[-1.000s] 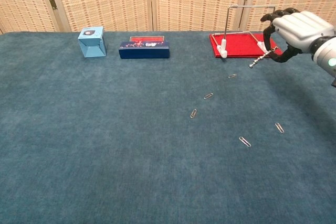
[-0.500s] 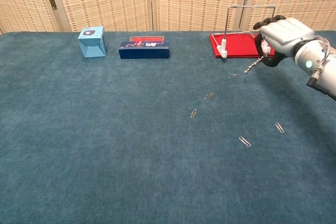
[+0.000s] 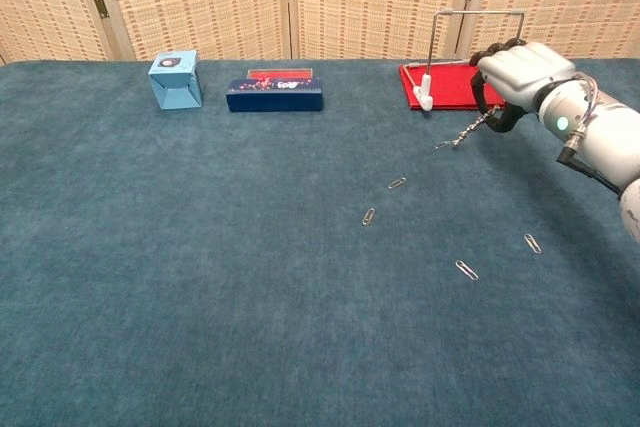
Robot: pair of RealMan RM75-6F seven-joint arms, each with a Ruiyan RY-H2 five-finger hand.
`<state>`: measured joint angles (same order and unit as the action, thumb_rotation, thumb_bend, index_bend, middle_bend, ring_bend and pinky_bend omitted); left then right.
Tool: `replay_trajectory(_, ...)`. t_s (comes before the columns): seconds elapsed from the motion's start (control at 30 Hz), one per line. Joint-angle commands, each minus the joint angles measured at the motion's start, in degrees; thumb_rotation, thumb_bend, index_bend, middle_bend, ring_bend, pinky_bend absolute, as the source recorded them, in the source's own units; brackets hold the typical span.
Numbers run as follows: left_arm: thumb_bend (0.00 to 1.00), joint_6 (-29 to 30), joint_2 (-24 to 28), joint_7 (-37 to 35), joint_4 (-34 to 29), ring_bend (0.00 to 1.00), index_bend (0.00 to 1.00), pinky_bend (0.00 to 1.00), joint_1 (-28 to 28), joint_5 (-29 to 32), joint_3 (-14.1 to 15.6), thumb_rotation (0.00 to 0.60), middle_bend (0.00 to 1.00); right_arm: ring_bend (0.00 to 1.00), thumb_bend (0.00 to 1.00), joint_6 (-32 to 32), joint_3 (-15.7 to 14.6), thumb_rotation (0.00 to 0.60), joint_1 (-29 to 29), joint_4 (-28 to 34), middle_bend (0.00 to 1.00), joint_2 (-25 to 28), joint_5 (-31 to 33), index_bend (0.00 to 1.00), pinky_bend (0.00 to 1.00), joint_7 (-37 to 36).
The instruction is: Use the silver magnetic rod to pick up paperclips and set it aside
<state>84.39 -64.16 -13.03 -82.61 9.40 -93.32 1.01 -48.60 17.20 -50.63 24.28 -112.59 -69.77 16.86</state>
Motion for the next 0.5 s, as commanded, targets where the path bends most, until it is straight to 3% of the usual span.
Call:
replay_trajectory(0.03,0.34,0.0,0.03,-0.11,0.03,0.0,0.0,0.0,0.0,0.05,-0.01,0.6,0.0,0.02,0.41,0.51,0.05,0.6,-0.53,-0.97,0.13,-0.7,0.08,0.75,0.0,-0.3)
replay_trajectory(0.5,0.34,-0.04,0.04,-0.2,0.1,0.0,0.0,0.0,0.06,0.17,0.03,0.6,0.0,0.03,0.41,0.06,0.19,0.6,-0.99,-2.45,0.13,-1.04,-0.06,0.75,0.0,-2.44)
